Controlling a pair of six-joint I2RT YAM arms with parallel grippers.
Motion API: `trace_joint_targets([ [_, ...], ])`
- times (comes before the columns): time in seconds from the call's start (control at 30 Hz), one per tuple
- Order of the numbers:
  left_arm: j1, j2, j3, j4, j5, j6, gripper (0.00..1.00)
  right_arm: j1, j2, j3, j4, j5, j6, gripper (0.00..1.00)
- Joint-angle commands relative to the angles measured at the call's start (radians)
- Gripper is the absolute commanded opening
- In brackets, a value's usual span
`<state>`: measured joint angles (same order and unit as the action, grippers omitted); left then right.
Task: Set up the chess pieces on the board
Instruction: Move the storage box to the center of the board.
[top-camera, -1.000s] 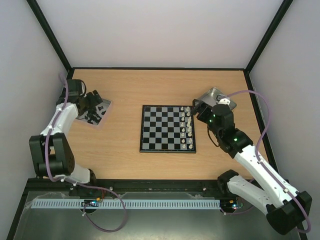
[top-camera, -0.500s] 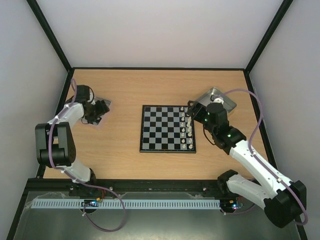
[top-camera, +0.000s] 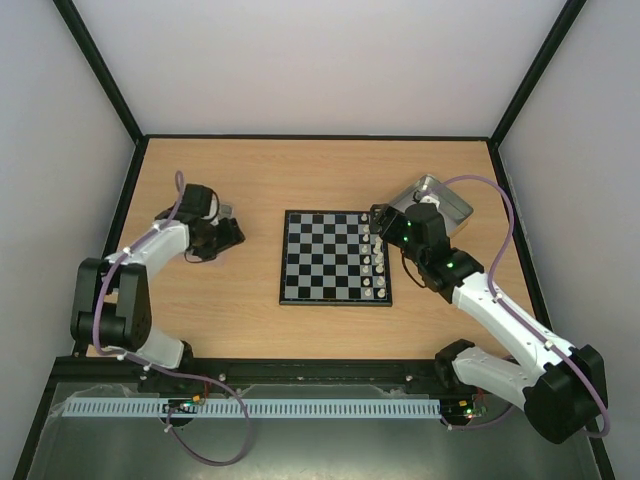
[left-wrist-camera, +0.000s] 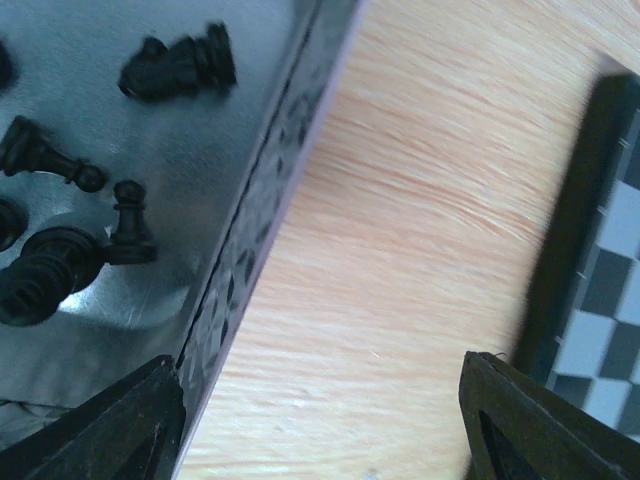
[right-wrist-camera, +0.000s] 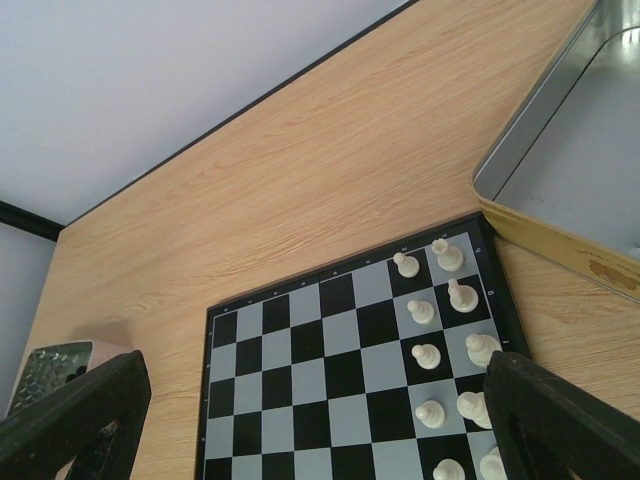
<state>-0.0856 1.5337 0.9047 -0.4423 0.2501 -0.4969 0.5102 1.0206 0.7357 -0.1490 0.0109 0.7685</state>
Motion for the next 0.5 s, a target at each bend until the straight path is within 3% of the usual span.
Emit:
trace_joint_targets([
  [0.0, -0.101, -0.065, -0.042, -0.027, -0.005, -0.102, 0.76, -0.001, 0.003, 0.02, 0.002, 0.019, -0.019, 0.9],
  [0.47, -0.323, -0.136, -0.11, -0.021, -0.005, -0.29, 0.74, -0.001, 0.06, 0.048, -0.003, 0.039, -0.021, 0.9],
])
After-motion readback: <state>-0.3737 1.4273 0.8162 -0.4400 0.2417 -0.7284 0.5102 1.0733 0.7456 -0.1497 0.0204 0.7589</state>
